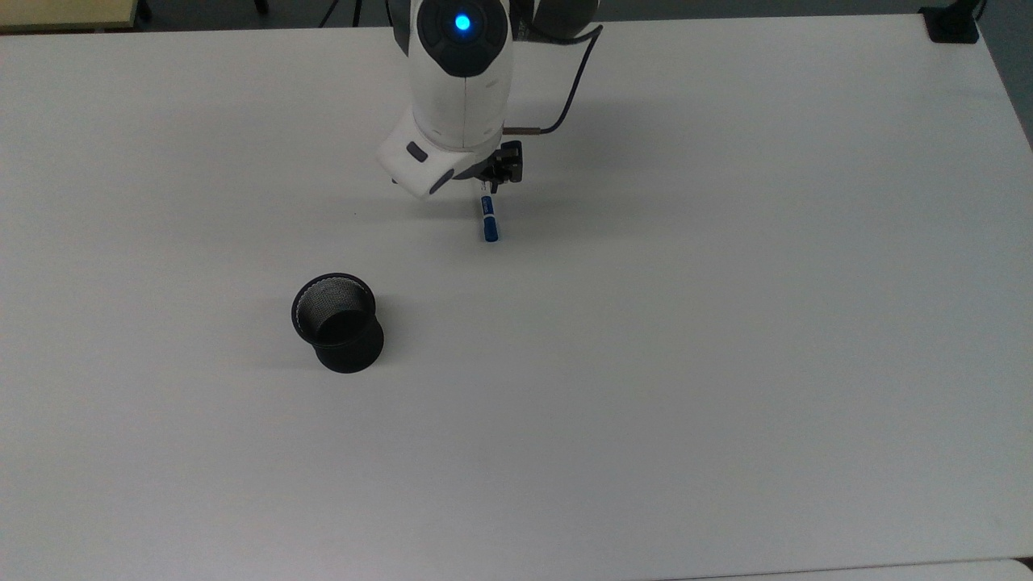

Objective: Insert the marker
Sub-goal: 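Move the open gripper down over the white blue-capped marker, then close the gripper on the marker near its blue cap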

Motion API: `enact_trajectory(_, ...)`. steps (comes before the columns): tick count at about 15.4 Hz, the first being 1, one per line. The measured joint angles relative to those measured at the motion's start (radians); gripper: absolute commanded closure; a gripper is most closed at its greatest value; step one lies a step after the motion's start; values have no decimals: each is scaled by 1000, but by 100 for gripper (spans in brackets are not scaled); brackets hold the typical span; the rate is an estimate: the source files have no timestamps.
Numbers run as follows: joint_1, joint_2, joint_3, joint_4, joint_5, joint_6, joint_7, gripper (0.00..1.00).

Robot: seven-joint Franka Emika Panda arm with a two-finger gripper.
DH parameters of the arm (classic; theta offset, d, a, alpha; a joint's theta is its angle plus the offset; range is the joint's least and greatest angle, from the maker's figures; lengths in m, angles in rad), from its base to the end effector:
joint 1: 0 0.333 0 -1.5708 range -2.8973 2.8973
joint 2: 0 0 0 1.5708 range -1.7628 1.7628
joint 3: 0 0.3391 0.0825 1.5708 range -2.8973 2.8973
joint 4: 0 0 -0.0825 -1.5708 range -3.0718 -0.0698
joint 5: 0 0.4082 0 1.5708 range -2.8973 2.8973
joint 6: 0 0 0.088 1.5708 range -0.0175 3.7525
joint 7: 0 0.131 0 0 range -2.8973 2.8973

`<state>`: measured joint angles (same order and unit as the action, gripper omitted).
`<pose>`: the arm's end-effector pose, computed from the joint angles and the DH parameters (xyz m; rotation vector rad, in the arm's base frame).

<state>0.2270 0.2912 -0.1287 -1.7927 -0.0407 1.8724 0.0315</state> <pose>0.6280 0.0623 0.3607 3.0350 0.1283 -0.3111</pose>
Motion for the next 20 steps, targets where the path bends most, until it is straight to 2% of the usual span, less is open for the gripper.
enact_trajectory(5, 24, 69, 19, 0, 0, 38, 57, 14)
enact_trajectory(7, 39, 88, 23, 0, 0, 39, 74, 22)
enact_trajectory(10, 55, 108, 24, 0, -1, 39, 115, 31)
enact_trajectory(15, 58, 124, 24, 0, -2, 40, 136, 39)
enact_trajectory(20, 63, 132, 25, 4, -5, 50, 157, 63)
